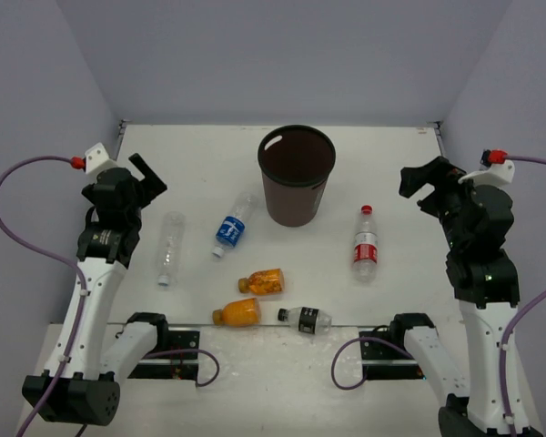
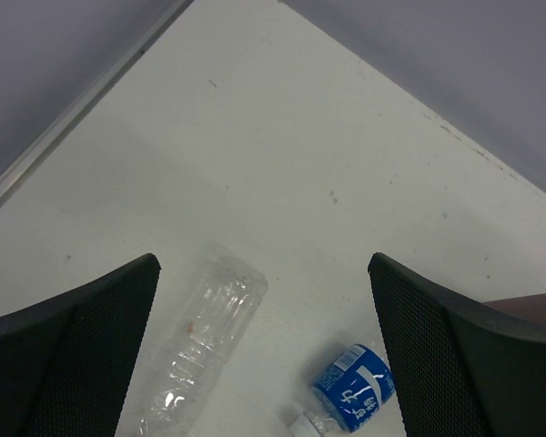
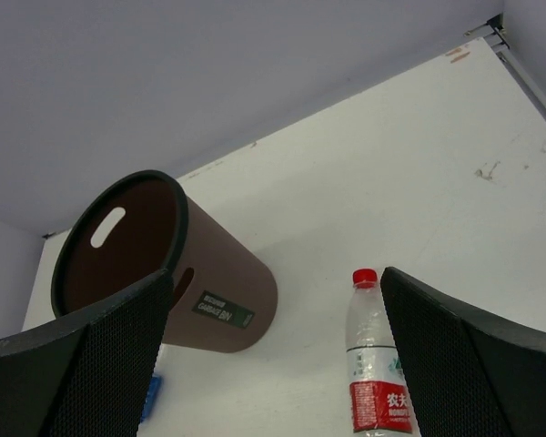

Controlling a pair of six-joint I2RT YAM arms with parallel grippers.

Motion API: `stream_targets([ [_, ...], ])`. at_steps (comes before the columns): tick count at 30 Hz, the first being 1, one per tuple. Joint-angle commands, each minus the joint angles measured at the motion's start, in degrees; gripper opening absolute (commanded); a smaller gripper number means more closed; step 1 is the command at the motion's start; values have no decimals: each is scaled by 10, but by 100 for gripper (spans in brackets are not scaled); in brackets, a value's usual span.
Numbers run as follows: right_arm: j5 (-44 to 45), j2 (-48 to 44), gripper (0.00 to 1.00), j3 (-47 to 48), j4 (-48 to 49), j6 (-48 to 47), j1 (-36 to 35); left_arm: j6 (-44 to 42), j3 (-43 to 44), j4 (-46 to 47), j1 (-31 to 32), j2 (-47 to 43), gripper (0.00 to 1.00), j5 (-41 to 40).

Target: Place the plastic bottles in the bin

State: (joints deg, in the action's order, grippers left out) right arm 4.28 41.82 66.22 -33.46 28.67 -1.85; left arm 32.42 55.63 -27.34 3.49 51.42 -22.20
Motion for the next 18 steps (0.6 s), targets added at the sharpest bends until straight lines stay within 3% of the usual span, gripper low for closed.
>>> stream_targets([
  [1,9,10,99,-1,-9,-2,2,14,-13,4,-4,-1,100,-24],
  [14,43,98,99,-129,11,30,4,33,-80,25,-4,-10,100,-23],
  [18,-5,148,99,-182,54,34,5,40,-100,31,-4,-15,100,-30],
])
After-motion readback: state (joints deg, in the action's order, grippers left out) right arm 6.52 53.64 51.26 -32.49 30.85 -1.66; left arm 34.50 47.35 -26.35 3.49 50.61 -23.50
